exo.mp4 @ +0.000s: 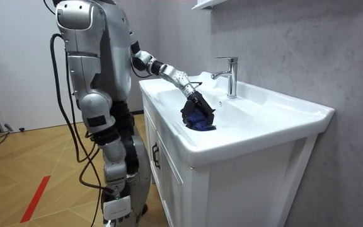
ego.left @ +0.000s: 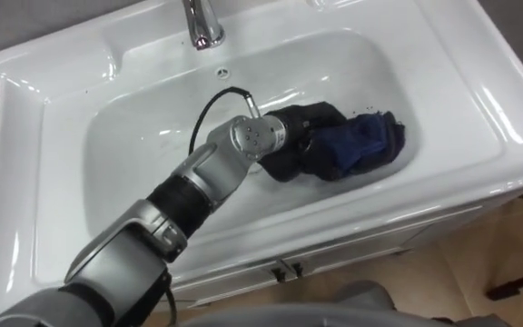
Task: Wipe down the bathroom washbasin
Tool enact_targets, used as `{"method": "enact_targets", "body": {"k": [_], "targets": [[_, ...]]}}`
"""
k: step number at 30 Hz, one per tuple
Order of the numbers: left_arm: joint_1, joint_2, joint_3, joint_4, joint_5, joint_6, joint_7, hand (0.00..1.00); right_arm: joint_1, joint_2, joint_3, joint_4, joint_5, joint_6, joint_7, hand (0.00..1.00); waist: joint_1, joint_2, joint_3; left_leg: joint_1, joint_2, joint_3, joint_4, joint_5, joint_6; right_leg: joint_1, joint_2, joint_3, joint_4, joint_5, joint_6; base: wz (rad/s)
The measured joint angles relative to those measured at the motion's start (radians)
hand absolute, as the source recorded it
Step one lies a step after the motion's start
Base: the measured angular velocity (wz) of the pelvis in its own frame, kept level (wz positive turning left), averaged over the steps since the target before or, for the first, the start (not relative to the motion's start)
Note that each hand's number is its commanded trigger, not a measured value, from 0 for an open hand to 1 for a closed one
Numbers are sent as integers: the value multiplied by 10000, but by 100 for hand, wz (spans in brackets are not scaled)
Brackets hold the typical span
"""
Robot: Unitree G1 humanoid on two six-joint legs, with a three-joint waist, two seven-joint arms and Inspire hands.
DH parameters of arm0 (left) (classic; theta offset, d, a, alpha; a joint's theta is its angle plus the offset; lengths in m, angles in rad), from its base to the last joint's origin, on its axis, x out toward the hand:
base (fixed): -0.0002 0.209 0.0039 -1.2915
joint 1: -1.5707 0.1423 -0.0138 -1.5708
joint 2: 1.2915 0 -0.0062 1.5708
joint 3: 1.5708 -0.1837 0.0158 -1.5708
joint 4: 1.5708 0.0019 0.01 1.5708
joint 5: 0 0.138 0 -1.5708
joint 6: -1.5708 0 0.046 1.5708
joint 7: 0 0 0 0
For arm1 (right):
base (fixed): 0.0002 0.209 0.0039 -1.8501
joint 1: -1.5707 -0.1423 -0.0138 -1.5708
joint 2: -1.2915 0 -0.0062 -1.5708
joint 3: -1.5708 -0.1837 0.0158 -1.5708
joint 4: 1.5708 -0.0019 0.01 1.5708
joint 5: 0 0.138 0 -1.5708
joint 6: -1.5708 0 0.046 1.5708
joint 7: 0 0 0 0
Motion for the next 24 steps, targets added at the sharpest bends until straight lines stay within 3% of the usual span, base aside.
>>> {"method": "enact_targets", "body": {"k": [8, 15, 20, 24], "targets": [[-2, -104, 62, -551, 10, -9, 210, 100, 102, 25, 3, 50, 245, 17, -92, 0, 16, -239, 150, 126, 13, 62, -58, -1, -2, 4, 11, 122, 33, -2, 3, -5], [1, -110, 60, 155, 17, -20, 900, 100, 195, 85, 22, 116, 1148, 143, -610, 0, 37, -303, 135, 134, 22, 69, -53, -3, -2, -51, 19, 272, 72, 0, 4, -5], [10, -127, 87, 934, 1663, -16, 1329, 100, 443, 128, -647, 32, 3025, 140, -1301, 0, -67, -315, 100, 155, 63, 201, -44, -3, -3, -184, 36, 489, 220, 2, 2, -11], [2, -134, 238, 1519, 1978, -31, 1673, 100, 611, 96, -824, 144, 4023, 139, -1359, 0, -237, -317, 57, 199, 84, 251, -29, -3, -2, -179, 54, 561, 209, 8, 6, -7]]}}
